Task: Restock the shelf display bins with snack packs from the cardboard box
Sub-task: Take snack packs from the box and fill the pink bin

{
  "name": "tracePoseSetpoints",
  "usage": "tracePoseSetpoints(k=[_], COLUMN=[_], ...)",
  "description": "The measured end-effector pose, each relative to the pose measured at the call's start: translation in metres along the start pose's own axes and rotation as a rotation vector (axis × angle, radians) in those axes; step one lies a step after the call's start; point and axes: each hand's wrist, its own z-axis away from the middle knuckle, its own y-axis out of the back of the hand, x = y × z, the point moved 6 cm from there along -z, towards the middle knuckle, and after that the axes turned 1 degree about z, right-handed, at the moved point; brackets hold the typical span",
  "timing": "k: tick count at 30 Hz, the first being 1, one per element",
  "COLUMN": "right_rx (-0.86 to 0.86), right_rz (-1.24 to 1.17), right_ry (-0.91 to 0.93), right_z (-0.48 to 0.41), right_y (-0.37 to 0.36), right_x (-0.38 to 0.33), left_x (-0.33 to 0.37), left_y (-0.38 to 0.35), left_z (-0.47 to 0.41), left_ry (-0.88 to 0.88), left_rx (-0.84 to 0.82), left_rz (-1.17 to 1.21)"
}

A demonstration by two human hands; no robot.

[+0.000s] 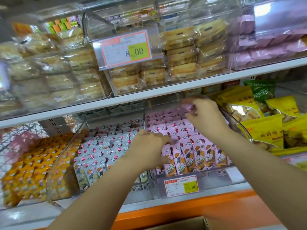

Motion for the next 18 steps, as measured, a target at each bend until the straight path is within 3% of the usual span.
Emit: tracePoseSetpoints(k=[2,6,10,18], right_rx=[0.025,-0.113,-0.185,-0.382], right_rz=[-0.14,-0.408,-0.405,-0.269], right_ry=[-0.023,-0.016,0.004,0.058], right_z=[0.002,0.018,0.026,0.036], right_y=[0.022,0.035,0.03,-0.024], right_x=[-0.003,-0.016,-0.03,-0.053], left_x=[-0.003,-0.021,-0.027,-0.037], left_y=[0.008,0.026,0.035,0.028], left_z=[0.004,0.018,0.033,0.051], left_ry=[0.015,0.133,0.209,0.222], left_rx=[0.063,0.262,0.295,0.262], left_rz=[0.141,0.39,0.641,0.625])
